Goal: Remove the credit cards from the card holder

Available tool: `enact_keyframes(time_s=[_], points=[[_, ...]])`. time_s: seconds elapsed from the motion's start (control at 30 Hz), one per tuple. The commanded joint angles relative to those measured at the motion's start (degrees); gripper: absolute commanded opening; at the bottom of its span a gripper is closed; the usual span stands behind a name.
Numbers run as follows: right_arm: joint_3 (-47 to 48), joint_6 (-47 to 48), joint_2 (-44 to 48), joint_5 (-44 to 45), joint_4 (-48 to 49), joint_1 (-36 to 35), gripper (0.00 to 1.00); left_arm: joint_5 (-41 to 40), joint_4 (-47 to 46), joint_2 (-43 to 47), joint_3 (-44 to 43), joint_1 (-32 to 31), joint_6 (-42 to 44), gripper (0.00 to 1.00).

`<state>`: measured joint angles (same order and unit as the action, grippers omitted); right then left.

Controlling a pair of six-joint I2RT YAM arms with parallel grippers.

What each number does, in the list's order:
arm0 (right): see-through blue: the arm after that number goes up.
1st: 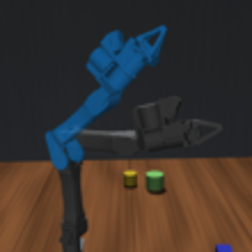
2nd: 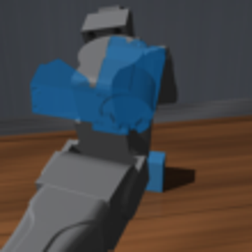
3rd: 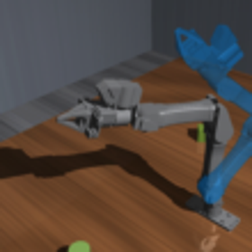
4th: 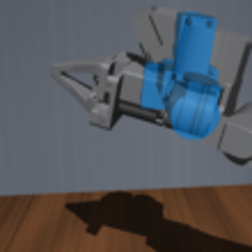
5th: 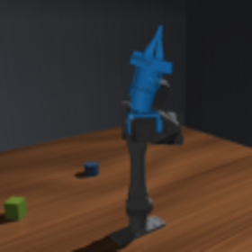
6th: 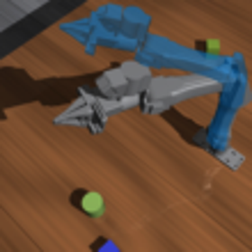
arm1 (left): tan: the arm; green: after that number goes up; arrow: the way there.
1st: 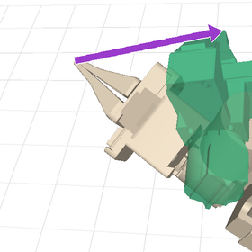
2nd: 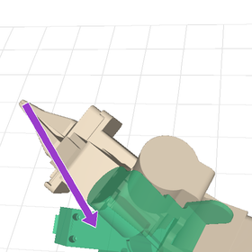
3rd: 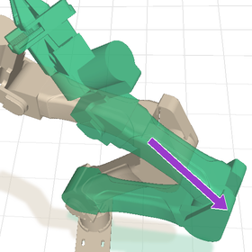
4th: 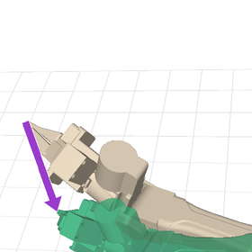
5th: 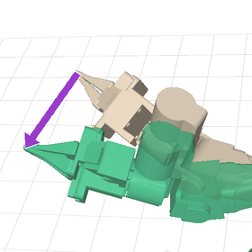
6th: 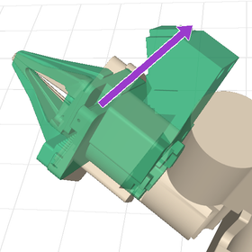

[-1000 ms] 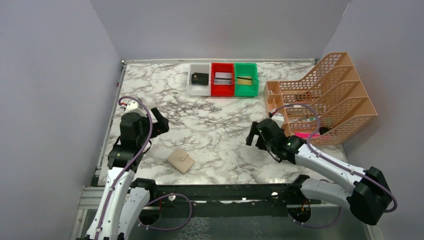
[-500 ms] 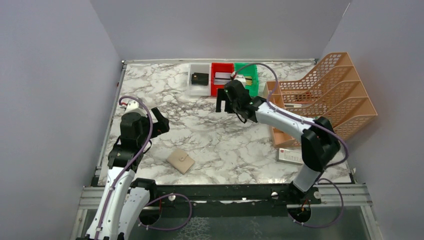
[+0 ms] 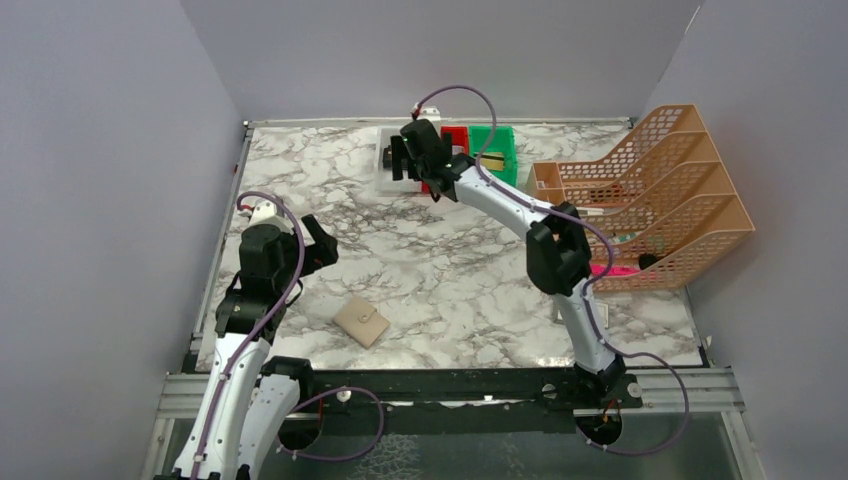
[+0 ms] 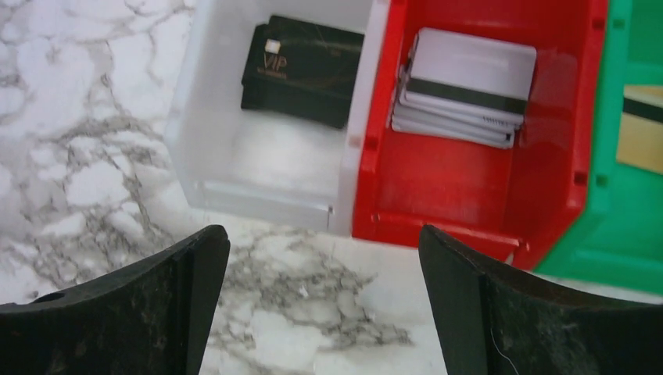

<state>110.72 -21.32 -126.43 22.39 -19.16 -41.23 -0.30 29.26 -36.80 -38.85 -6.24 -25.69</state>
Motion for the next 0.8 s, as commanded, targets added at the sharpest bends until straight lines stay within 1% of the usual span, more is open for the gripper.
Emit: enact_keyframes(time_s=[0.0,0.13,0.27,0.47,0.77], points=[[12.72,3.63,-10.14,6.79,-4.76,0.06,0.94,2.15,-1.88,0.30,0.35,0.86,0.12,0.99],[17.61,5.75,-14.60,7.11,-3.08,0.06,0.89,2.62,-2.07,0.25,0.38,1.27,0.34,0.99],[18.03,7.09,-16.32,8.39,-0.57,0.10,0.86,3.00,-2.19,0.24,0.44,1.61,0.44,0.99],[17.81,6.79,-17.88,7.61,-0.69,0.25,0.85,3.58,-2.51,0.17,0.52,2.18,0.51,0.99],[16.53,1.00,-19.08,0.25,-3.26,2.58,0.83,4.21,-2.62,-0.30,0.62,2.37,0.57,0.99]])
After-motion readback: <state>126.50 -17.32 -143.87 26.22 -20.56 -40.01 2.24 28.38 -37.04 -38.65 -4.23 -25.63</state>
